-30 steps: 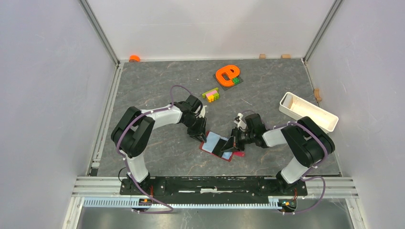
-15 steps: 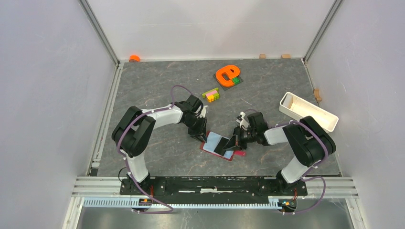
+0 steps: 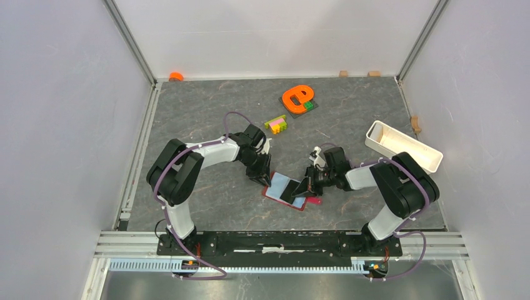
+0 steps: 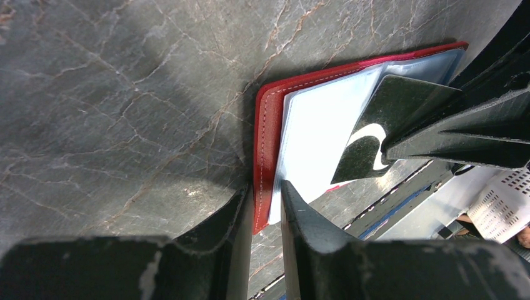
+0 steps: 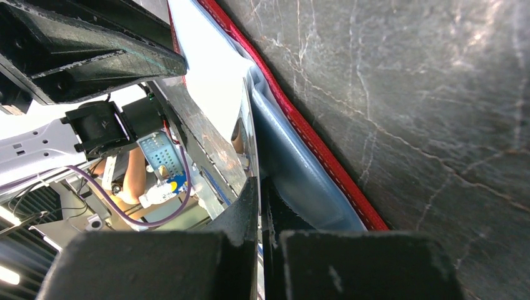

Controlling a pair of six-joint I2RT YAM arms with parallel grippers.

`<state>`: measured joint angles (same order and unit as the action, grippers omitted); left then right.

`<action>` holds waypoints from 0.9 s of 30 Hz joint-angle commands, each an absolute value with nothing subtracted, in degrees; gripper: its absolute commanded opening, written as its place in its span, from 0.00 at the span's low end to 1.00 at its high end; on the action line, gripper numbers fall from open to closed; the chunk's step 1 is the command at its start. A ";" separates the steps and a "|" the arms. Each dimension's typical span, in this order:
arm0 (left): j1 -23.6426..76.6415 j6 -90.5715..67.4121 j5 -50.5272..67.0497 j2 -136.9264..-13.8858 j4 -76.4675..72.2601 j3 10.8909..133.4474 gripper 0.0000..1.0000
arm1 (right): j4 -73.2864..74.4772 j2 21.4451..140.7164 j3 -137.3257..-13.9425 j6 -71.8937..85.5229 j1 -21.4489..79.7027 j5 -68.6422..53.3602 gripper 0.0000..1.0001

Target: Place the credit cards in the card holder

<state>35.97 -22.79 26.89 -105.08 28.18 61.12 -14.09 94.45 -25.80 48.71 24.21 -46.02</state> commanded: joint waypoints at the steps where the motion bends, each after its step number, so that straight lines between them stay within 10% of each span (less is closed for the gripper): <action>1: 37.17 -22.91 26.98 -106.92 27.59 61.61 0.29 | -14.41 95.98 -25.06 48.62 24.94 -37.18 0.00; 27: 37.35 -22.94 26.98 -106.81 27.60 61.70 0.28 | -12.82 97.06 -21.17 49.94 26.28 -38.56 0.00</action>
